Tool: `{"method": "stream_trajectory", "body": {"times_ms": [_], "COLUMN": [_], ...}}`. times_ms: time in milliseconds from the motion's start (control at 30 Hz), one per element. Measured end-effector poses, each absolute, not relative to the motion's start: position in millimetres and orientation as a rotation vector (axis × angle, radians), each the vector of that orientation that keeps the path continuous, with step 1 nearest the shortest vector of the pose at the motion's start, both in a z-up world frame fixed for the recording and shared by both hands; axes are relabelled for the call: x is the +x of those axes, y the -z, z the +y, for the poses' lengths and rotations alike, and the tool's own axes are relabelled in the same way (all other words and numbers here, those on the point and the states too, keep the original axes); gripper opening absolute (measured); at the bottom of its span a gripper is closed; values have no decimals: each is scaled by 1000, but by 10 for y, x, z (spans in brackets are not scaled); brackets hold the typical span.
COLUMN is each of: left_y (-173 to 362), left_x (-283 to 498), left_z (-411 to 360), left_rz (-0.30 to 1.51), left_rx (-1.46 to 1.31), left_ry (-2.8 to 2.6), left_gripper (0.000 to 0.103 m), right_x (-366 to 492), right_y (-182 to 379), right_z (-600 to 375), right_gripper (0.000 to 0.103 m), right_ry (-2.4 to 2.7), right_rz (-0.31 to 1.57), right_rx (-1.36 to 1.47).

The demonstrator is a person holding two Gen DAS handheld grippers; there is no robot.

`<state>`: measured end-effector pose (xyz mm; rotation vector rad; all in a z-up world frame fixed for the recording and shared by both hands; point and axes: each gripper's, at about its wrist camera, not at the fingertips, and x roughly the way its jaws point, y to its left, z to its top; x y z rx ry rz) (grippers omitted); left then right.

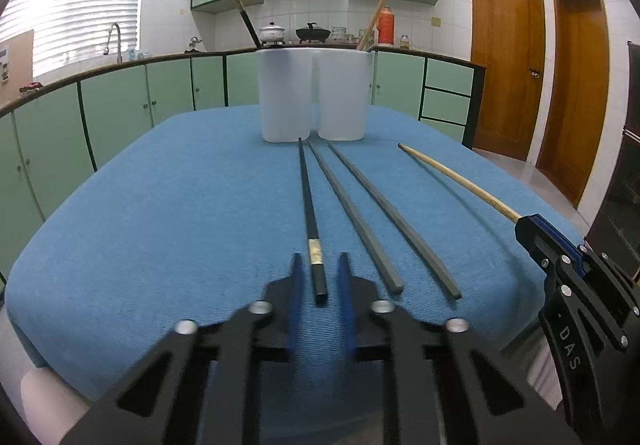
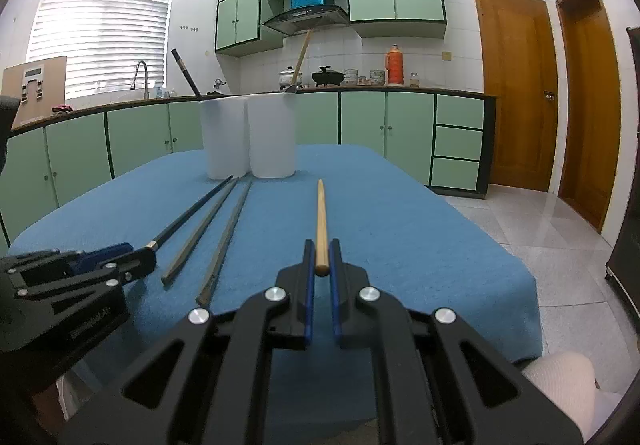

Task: Organize utensils
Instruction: 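Lift both chopsticks and carry them over the white holder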

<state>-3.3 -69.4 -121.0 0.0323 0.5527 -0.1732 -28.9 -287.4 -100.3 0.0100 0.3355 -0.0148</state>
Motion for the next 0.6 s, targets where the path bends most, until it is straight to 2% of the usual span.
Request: {"method": "stream_trajectory", "body": {"times_ms": [300,600], "left_y": [1107,666], "left_x": [-87,-236], "left_z": [-737,-623], "left_rz": [532,400], "left_rx": [74,64], "left_ry": [139,127], "left_gripper": [7,7], "right_x": [-316,-345], "right_y": [960,765], "right_z": [-2934,-2970], "right_gripper": [6,6], "right_ry": [29,20], "right_rz": [317,259], "right_rx": [15,-5]}}
